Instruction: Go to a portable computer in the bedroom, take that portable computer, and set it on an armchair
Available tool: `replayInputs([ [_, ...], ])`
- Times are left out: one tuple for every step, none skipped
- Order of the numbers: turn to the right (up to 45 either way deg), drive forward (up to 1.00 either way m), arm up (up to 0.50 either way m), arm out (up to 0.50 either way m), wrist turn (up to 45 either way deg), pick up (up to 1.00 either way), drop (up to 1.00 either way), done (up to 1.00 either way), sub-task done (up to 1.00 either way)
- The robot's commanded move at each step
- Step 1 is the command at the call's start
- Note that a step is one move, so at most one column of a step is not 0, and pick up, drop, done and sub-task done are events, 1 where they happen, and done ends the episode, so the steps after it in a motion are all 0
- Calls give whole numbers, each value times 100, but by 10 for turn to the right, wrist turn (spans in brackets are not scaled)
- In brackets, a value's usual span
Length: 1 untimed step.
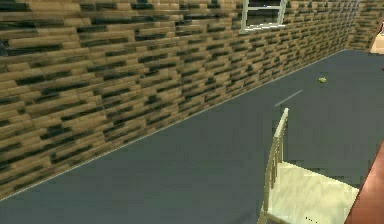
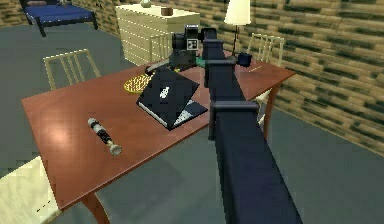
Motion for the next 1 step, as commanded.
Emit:
replayInputs([
  [0, 0, -30, 0, 0, 0, 0, 0, 0],
])
